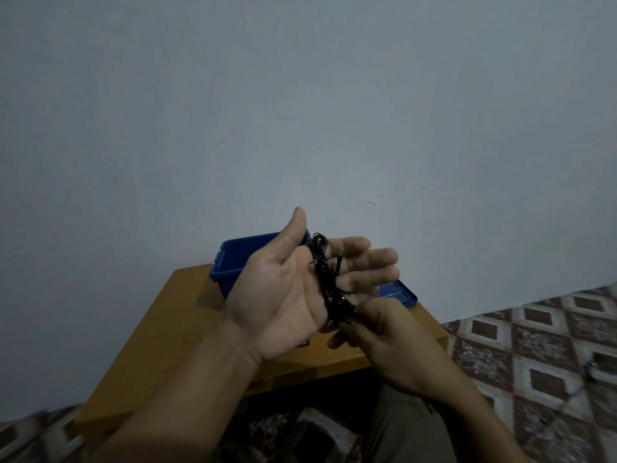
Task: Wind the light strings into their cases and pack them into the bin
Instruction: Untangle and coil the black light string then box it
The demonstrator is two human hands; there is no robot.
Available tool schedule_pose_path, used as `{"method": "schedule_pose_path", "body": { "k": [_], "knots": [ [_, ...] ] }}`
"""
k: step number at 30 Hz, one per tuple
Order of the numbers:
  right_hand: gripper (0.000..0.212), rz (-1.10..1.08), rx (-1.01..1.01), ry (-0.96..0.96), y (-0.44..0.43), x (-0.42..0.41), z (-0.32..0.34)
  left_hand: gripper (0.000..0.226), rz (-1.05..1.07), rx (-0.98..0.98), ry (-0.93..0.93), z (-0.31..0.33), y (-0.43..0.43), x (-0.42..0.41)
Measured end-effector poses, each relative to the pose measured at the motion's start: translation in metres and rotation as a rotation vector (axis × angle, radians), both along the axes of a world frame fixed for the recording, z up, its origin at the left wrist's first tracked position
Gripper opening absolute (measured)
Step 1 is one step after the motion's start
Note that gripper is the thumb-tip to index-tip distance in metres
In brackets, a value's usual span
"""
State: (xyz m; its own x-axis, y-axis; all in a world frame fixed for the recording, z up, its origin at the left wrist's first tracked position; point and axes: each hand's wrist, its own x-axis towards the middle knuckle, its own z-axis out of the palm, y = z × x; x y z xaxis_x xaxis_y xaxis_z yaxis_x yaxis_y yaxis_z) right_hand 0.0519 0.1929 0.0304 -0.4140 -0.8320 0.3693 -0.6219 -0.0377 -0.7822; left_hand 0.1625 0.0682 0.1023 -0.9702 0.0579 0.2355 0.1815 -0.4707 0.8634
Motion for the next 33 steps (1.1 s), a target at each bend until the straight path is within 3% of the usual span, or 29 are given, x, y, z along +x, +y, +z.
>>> {"method": "schedule_pose_path", "body": {
  "k": [8, 11, 18, 22, 30, 33],
  "knots": [
    [0.013, 0.141, 0.015, -0.178, 0.002, 0.007, 0.008, 0.078, 0.268, 0.031, -0.014, 0.003, 0.006, -0.002],
    [0.022, 0.113, 0.033, -0.132, 0.002, 0.007, 0.009, 0.075, 0.361, -0.009, -0.009, 0.002, 0.008, -0.002],
    [0.007, 0.12, 0.035, -0.062, 0.005, 0.002, 0.005, 0.085, 0.477, 0.064, 0.022, 0.004, 0.008, -0.003],
    [0.01, 0.115, 0.001, -0.04, 0.005, 0.003, 0.006, 0.092, 0.553, 0.109, 0.031, 0.004, 0.009, -0.003],
    [0.028, -0.021, -0.008, -0.104, 0.01, -0.001, 0.009, 0.104, 0.621, 0.046, -0.016, 0.006, 0.012, -0.003],
    [0.025, -0.087, 0.019, -0.02, 0.009, -0.003, 0.009, 0.093, 0.639, -0.06, -0.018, 0.005, 0.012, -0.003]
  ]
}}
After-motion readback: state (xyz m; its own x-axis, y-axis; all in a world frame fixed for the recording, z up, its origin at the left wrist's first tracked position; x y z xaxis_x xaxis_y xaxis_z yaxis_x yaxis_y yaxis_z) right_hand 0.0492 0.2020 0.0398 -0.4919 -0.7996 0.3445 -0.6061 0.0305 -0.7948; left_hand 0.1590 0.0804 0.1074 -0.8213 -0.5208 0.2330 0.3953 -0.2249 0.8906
